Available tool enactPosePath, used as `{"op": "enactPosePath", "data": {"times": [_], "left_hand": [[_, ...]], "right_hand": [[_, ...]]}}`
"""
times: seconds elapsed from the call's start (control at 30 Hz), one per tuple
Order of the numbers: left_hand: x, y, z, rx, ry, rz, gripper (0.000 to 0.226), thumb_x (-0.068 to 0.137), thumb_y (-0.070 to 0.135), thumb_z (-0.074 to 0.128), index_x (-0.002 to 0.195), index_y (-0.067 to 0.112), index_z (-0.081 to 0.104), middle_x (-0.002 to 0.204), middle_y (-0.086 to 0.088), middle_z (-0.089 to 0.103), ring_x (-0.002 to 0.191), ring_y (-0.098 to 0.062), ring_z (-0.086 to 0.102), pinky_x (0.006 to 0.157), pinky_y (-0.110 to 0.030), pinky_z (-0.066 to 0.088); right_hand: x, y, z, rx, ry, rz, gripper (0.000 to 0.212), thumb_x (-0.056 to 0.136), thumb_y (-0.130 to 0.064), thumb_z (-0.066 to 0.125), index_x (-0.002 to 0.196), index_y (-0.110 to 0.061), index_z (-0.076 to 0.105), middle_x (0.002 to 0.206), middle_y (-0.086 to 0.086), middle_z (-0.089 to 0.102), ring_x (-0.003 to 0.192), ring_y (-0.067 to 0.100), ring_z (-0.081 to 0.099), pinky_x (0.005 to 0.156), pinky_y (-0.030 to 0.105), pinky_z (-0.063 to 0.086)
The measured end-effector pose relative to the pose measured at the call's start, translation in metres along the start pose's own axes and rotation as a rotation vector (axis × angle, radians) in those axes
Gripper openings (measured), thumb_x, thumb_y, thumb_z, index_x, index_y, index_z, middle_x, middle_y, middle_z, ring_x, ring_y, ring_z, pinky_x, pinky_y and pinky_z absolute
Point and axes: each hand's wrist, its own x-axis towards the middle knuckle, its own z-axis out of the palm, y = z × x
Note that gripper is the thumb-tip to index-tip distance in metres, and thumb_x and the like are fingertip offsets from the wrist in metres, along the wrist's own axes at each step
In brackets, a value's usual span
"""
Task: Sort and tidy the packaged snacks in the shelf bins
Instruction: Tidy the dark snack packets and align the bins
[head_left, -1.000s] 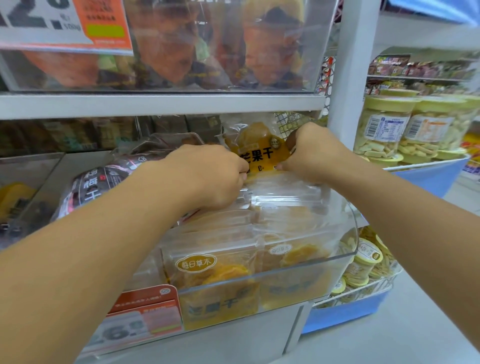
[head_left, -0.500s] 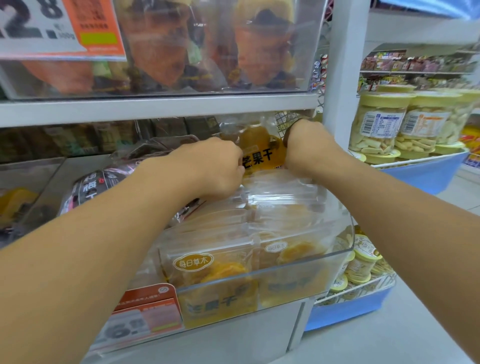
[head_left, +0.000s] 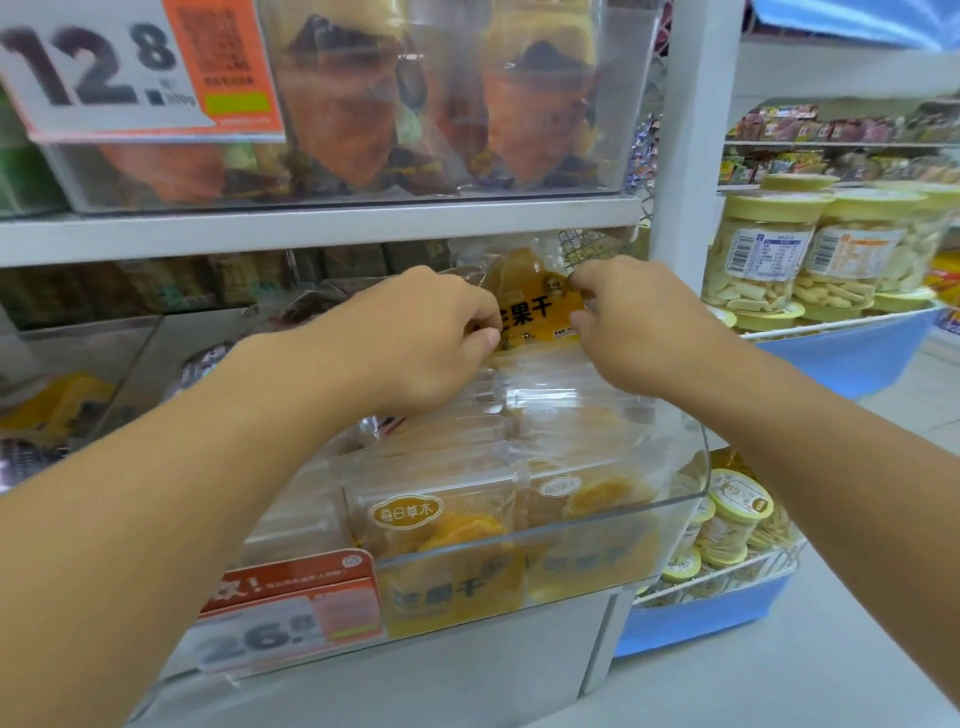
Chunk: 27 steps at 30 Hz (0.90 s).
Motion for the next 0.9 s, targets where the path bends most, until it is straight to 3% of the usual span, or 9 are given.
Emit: {"op": "enactPosePath", "data": {"times": [0.07, 0.17, 0.27, 0.37, 0.5, 0.6, 0.73, 0.83, 0.9], "left_hand": [[-0.022, -0.008, -0.012, 0.003, 0.037, 0.026, 0.025, 0.103, 0.036, 0.047, 0.117, 0.031, 0.067, 0.092, 0.017, 0.063, 0.08, -0.005, 0.059, 0.08, -0.033, 0.05], [-0.07, -0.034, -0.034, 0.0, 0.155, 0.066, 0.02, 0.098, 0.037, 0.056, 0.11, 0.032, 0.071, 0.101, 0.014, 0.07, 0.091, -0.008, 0.062, 0.083, -0.034, 0.051], [-0.128, -0.07, -0.049, 0.006, 0.223, -0.076, 0.014, 0.096, 0.04, 0.059, 0.099, 0.033, 0.071, 0.091, 0.017, 0.07, 0.077, 0.001, 0.057, 0.073, -0.03, 0.049], [-0.179, -0.114, -0.043, 0.057, 0.27, -0.367, 0.015, 0.091, 0.045, 0.063, 0.091, 0.031, 0.07, 0.083, 0.014, 0.069, 0.08, -0.01, 0.064, 0.075, -0.037, 0.055], [-0.243, -0.167, -0.044, 0.29, 0.288, -0.794, 0.048, 0.082, 0.056, 0.067, 0.115, 0.02, 0.064, 0.11, -0.003, 0.066, 0.107, -0.03, 0.06, 0.086, -0.043, 0.052], [-0.282, -0.196, -0.046, 0.282, 0.194, -0.887, 0.073, 0.077, 0.068, 0.065, 0.131, 0.019, 0.054, 0.132, -0.004, 0.057, 0.126, -0.029, 0.049, 0.098, -0.047, 0.048], [-0.296, -0.217, -0.03, 0.158, -0.028, -0.921, 0.087, 0.083, 0.078, 0.048, 0.154, 0.03, 0.029, 0.164, 0.002, 0.018, 0.15, -0.029, 0.015, 0.116, -0.053, 0.029], [-0.294, -0.223, -0.025, 0.15, -0.041, -0.895, 0.081, 0.088, 0.074, 0.044, 0.155, 0.036, 0.022, 0.167, 0.003, 0.006, 0.152, -0.033, 0.005, 0.118, -0.058, 0.022], [-0.294, -0.226, -0.024, 0.147, -0.047, -0.889, 0.079, 0.088, 0.075, 0.043, 0.155, 0.037, 0.022, 0.167, 0.002, 0.004, 0.152, -0.034, 0.003, 0.119, -0.062, 0.014]], "right_hand": [[-0.014, -0.012, -0.005, 0.005, 0.105, -0.086, 0.02, 0.097, -0.019, 0.055, 0.111, -0.016, 0.07, 0.1, 0.009, 0.069, 0.093, 0.033, 0.062, 0.08, 0.044, 0.055], [-0.037, -0.054, -0.021, 0.11, 0.218, -0.257, 0.018, 0.094, -0.022, 0.059, 0.101, -0.024, 0.076, 0.092, 0.0, 0.073, 0.09, 0.026, 0.066, 0.083, 0.043, 0.055], [-0.065, -0.121, -0.029, 0.277, 0.113, -0.452, 0.025, 0.085, -0.038, 0.059, 0.101, -0.027, 0.075, 0.085, -0.013, 0.072, 0.078, 0.009, 0.066, 0.079, 0.037, 0.056], [-0.085, -0.186, -0.015, 0.335, -0.06, -0.59, 0.034, 0.085, -0.049, 0.055, 0.11, -0.033, 0.07, 0.097, -0.019, 0.071, 0.089, 0.0, 0.064, 0.084, 0.033, 0.055], [-0.088, -0.259, 0.005, 0.33, -0.186, -0.692, 0.045, 0.094, -0.042, 0.063, 0.136, -0.028, 0.054, 0.13, -0.009, 0.062, 0.119, 0.01, 0.057, 0.102, 0.034, 0.048], [-0.072, -0.303, 0.019, 0.155, -0.293, -0.693, 0.052, 0.094, -0.041, 0.063, 0.136, -0.014, 0.047, 0.129, 0.007, 0.059, 0.117, 0.025, 0.056, 0.098, 0.043, 0.048], [-0.025, -0.354, 0.038, 0.004, -0.556, -0.597, 0.067, 0.089, -0.059, 0.064, 0.132, -0.008, 0.055, 0.13, 0.009, 0.061, 0.113, 0.027, 0.06, 0.098, 0.043, 0.05], [0.005, -0.383, 0.059, -0.215, -0.587, -0.608, 0.051, 0.102, -0.037, 0.052, 0.141, -0.005, 0.051, 0.144, 0.01, 0.052, 0.122, 0.029, 0.054, 0.102, 0.031, 0.047], [0.021, -0.393, 0.077, -0.297, -0.636, -0.607, 0.04, 0.104, -0.014, 0.041, 0.14, 0.0, 0.049, 0.141, 0.015, 0.052, 0.107, 0.024, 0.053, 0.081, 0.018, 0.048]]}}
